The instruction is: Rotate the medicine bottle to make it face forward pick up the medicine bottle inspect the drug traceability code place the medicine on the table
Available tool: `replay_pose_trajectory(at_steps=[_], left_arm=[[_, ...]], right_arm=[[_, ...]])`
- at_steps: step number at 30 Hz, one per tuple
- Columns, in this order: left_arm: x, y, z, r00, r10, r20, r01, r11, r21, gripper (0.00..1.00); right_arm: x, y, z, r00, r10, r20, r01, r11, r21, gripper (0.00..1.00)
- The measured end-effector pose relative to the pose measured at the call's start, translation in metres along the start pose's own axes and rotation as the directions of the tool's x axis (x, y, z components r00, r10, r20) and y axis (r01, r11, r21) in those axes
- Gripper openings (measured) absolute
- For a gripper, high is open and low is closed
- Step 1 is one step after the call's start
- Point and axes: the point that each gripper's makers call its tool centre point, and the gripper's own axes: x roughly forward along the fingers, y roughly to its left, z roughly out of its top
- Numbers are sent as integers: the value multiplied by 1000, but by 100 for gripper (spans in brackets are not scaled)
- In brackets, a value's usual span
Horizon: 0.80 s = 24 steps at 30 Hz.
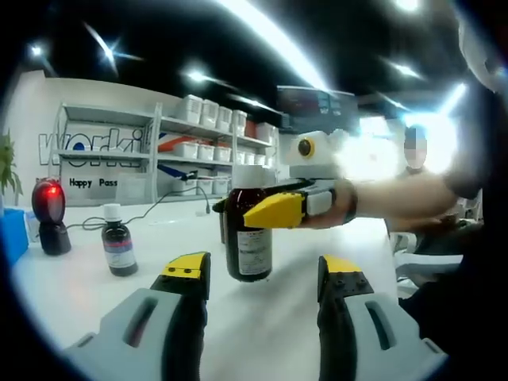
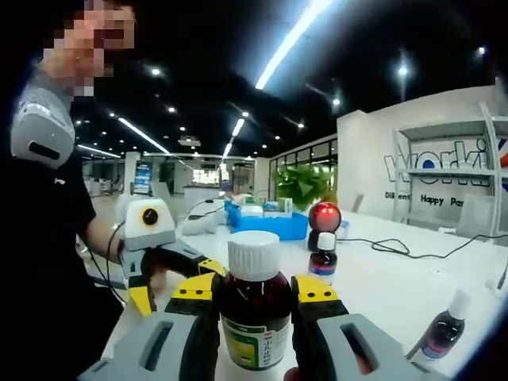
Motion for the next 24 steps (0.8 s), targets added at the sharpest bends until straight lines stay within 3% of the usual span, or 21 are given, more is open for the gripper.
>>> replay_pose_trajectory(at_steps=[12, 19, 22, 24], left_arm=[[2, 0, -3, 1000, 1, -17, -1, 1000, 9, 45], [2, 0, -4, 1000, 3, -21, -3, 1000, 16, 45], [2, 2, -3, 1000, 8, -18, -8, 1000, 14, 45], [1, 2, -3, 1000, 9, -15, -9, 1000, 11, 45]], right_arm=[[2, -2, -17, 994, 110, 23, -111, 994, 2, 30], [1, -3, -18, 996, 89, 20, -89, 996, 16, 32], [-4, -10, 4, 993, 43, 112, -53, 995, 88, 43], [-6, -14, 8, 994, 15, 107, -23, 997, 77, 50]])
